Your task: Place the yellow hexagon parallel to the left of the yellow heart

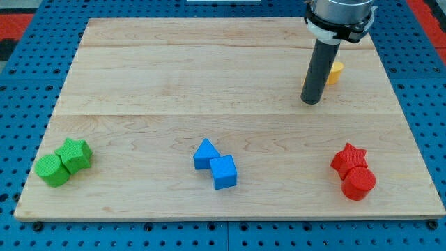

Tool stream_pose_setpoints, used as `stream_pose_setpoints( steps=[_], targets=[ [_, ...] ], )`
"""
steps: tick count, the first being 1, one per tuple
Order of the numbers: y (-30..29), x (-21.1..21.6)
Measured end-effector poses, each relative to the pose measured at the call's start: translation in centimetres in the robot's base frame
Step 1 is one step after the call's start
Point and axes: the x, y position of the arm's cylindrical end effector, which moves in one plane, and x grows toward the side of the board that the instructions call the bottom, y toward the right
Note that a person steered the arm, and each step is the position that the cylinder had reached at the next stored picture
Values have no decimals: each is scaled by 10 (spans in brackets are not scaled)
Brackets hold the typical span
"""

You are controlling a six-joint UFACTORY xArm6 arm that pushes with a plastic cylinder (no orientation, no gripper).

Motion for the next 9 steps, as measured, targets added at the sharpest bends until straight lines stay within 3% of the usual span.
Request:
stream_pose_setpoints(
  steps=[6, 8, 9],
  targets=[
    [12, 43],
    [69, 41],
    [132, -4]
  ],
)
